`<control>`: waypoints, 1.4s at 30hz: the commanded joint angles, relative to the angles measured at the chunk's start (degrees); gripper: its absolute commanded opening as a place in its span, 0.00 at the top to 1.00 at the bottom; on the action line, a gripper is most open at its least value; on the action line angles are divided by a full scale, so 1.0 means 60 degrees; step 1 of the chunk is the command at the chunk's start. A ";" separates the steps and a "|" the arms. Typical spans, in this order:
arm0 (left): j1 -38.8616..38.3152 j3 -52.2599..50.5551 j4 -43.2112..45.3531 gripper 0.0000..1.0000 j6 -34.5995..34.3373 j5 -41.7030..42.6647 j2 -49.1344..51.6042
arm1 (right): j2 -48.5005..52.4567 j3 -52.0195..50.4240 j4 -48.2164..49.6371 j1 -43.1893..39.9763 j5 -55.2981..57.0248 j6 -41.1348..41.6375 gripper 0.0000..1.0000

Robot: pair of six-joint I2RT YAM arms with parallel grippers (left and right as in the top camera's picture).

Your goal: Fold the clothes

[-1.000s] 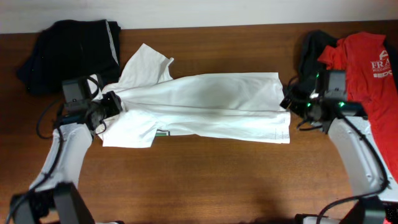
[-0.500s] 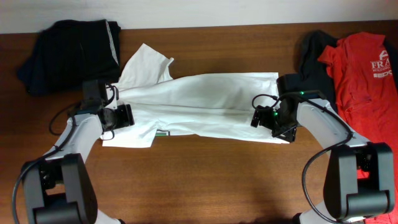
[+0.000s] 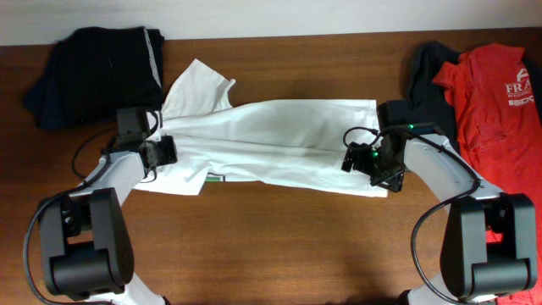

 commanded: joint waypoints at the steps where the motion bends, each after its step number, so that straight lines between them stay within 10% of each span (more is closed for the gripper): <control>1: 0.0022 0.0025 0.0022 0.93 0.0033 -0.0200 0.0087 | 0.0127 -0.0127 0.0040 0.0058 0.0178 -0.0066 0.05; 4: 0.0022 0.0036 -0.0058 0.91 0.0033 -0.0208 -0.0226 | 0.0127 -0.0521 0.0495 0.0058 0.0313 -0.0069 0.05; 6: 0.0029 0.0036 0.0266 0.30 0.0029 -0.0790 -0.0266 | 0.0127 -0.0783 0.0714 0.0058 0.0342 -0.0069 0.05; 13: 0.0022 0.0229 -0.0685 0.21 -0.0044 -0.0841 -0.0401 | 0.0135 -0.0903 0.1231 0.0058 0.0379 -0.0066 0.05; 21: 0.0113 0.0164 -0.1763 0.21 -0.0080 -0.1020 0.0455 | 0.0474 -0.1315 0.1118 0.0058 0.0382 -0.0055 0.20; 24: 0.0204 0.0164 -0.2280 0.22 -0.0590 -0.1053 0.0688 | 0.0481 -0.1322 0.0739 0.0058 0.0375 0.0193 0.48; 28: 0.0437 0.0164 -0.3741 0.68 -0.1104 -0.0532 0.0747 | 0.0481 -0.1311 0.0637 -0.0025 0.0375 0.0193 0.96; 31: 0.0488 0.0168 -0.4903 1.00 -0.1286 -0.0506 0.0747 | 0.0477 -0.1195 0.0302 -0.0346 0.0382 0.0182 0.96; 42: 0.0484 0.0186 -0.7890 0.91 -0.2255 -0.0073 -0.0627 | -0.0528 0.0809 -0.3690 -0.1851 0.2102 -0.0401 0.96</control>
